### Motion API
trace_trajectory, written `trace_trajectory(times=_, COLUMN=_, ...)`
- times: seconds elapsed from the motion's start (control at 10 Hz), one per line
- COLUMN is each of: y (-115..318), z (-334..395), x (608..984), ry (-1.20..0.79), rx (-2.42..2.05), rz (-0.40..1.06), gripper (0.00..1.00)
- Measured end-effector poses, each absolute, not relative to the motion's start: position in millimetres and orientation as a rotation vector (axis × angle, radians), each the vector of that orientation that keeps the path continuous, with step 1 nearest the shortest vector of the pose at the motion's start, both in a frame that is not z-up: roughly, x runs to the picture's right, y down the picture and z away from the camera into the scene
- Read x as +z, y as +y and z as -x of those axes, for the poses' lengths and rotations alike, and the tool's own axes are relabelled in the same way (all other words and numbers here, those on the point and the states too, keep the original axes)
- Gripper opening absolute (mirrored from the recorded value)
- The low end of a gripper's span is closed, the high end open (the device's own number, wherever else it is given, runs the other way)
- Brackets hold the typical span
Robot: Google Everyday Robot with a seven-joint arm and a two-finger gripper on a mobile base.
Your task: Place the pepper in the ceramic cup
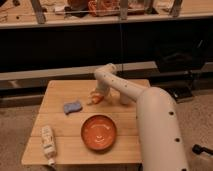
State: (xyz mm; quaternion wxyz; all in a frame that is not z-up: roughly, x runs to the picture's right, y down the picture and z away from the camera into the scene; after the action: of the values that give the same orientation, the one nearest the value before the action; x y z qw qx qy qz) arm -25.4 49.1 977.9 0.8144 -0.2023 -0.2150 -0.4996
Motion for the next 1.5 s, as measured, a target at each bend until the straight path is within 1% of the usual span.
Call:
trace_trajectory(times=0.1, y=49.2, z=25.0, x=978.5, ry=-0.459, rx=-1.065, rz=0.433, gripper=0.79)
trace_trajectory(times=0.2, y=48.8, z=24.8, x=978.6, ry=-0.459, rx=-1.062, rz=0.433, gripper=0.74)
trace_trajectory(times=0.4, y=48.5, z=23.3, x=979.3, ry=-0.46, rx=-1.056, rz=0.435, gripper=0.72)
trace_trajectory(times=0.6, y=47.6, z=21.9, x=980.0, ry=-0.462, rx=-1.048, rz=0.437, gripper=0.63)
trace_trajectory(times=0.7, y=47.2, z=21.6, x=980.3, ry=-0.462, rx=-1.047, rz=0.437, gripper=0.63)
trace_trajectory(times=0.8, y=46.5, z=20.0, x=980.4, ry=-0.463, rx=-1.04, rz=0.439, gripper=0.58)
trace_trajectory(times=1.2, y=45.6, z=22.9, x=980.4, ry=-0.467, rx=-1.035, rz=0.44, gripper=0.2)
trace_trajectory(times=1.3, y=45.6, z=21.5, x=980.7, ry=-0.465, rx=-1.031, rz=0.441, gripper=0.09)
trace_trajectory(times=1.4, y=43.4, z=19.1, x=980.7, ry=-0.461, rx=-1.012, rz=0.441, gripper=0.01)
trace_trajectory(times=1.5, y=39.2, z=15.8, x=978.5, ry=-0.455, rx=-0.997, rz=0.438, gripper=0.0)
